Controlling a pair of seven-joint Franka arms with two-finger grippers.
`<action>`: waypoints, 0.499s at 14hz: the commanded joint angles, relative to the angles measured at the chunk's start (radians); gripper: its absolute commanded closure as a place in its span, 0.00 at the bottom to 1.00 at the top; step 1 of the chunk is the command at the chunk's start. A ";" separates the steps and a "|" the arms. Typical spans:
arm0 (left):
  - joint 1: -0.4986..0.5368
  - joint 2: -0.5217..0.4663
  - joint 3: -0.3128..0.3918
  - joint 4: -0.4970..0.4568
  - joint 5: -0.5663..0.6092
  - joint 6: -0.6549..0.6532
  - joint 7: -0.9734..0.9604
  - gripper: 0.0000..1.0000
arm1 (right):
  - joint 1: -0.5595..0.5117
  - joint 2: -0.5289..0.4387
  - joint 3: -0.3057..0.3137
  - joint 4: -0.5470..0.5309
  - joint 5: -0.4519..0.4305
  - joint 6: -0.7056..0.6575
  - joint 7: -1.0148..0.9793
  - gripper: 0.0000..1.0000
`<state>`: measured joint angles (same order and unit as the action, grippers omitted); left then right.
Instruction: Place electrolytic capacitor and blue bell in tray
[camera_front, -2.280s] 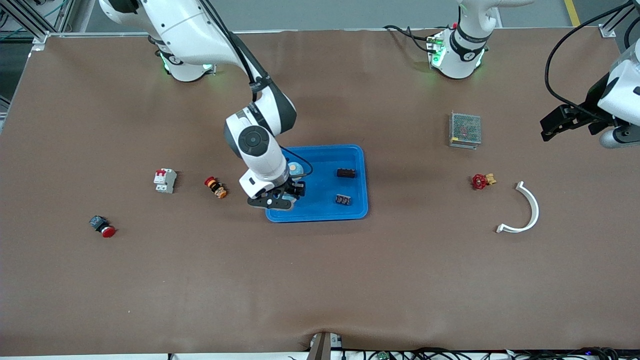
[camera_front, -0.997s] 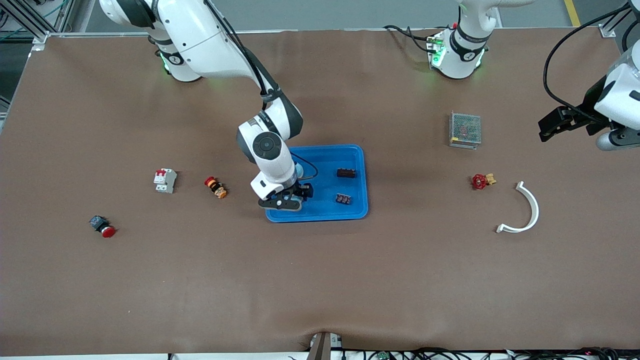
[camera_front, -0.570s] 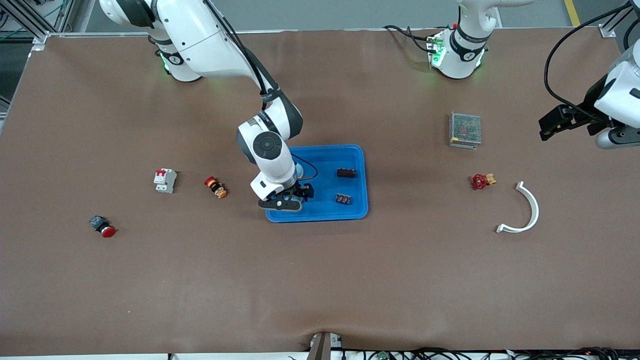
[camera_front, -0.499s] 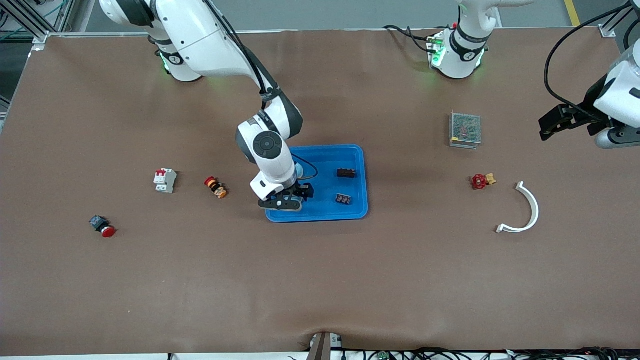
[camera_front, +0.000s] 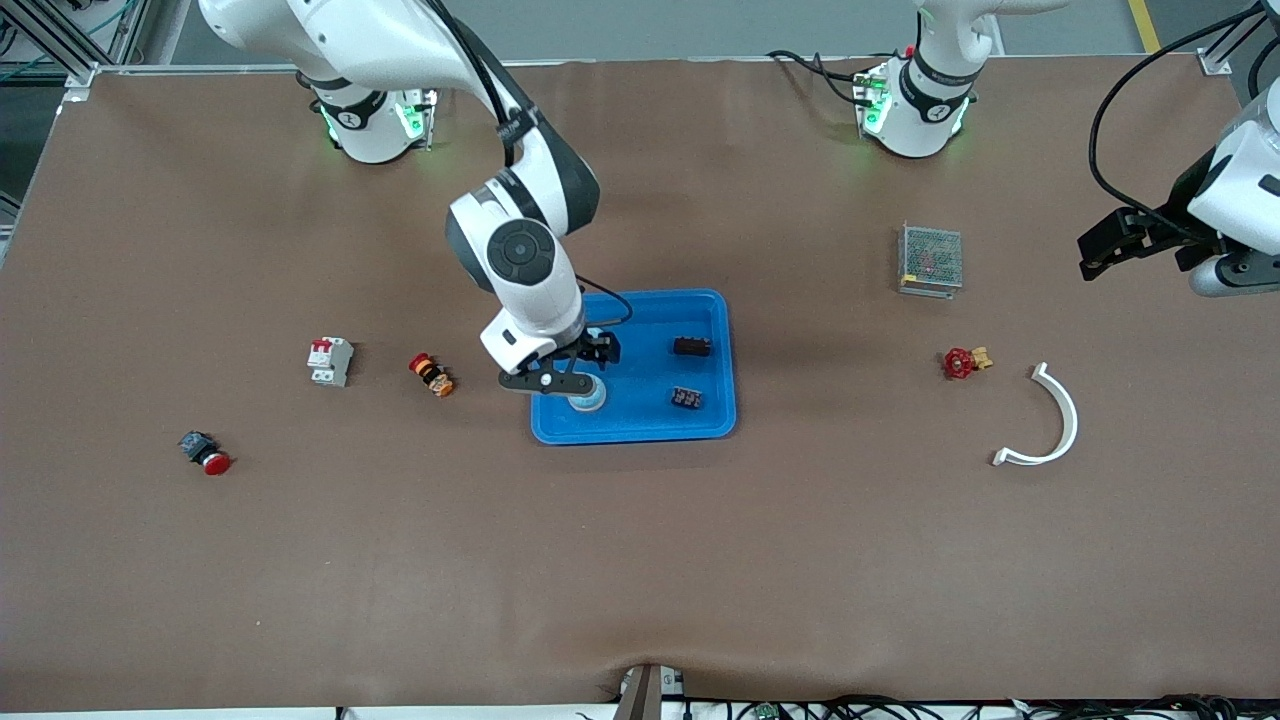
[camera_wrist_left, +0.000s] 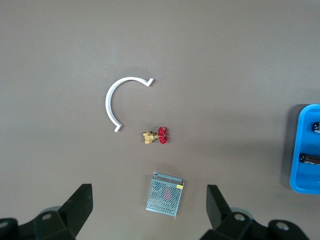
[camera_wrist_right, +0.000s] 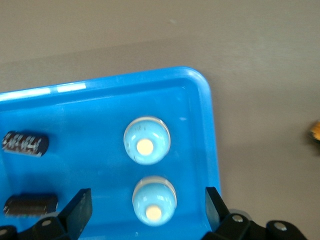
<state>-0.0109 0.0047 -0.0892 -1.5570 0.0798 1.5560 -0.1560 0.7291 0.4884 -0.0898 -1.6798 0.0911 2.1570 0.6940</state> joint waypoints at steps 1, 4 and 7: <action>-0.003 -0.011 0.005 0.008 -0.015 -0.019 0.012 0.00 | -0.008 -0.097 -0.004 -0.024 -0.021 -0.104 0.007 0.00; -0.003 -0.014 0.006 0.009 -0.015 -0.019 0.013 0.00 | -0.011 -0.203 -0.004 -0.024 -0.063 -0.244 0.004 0.00; -0.003 -0.014 0.006 0.009 -0.015 -0.019 0.015 0.00 | -0.060 -0.319 -0.002 -0.021 -0.067 -0.391 -0.088 0.00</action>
<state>-0.0109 0.0023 -0.0892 -1.5531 0.0798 1.5553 -0.1560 0.7126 0.2602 -0.1029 -1.6748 0.0374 1.8341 0.6662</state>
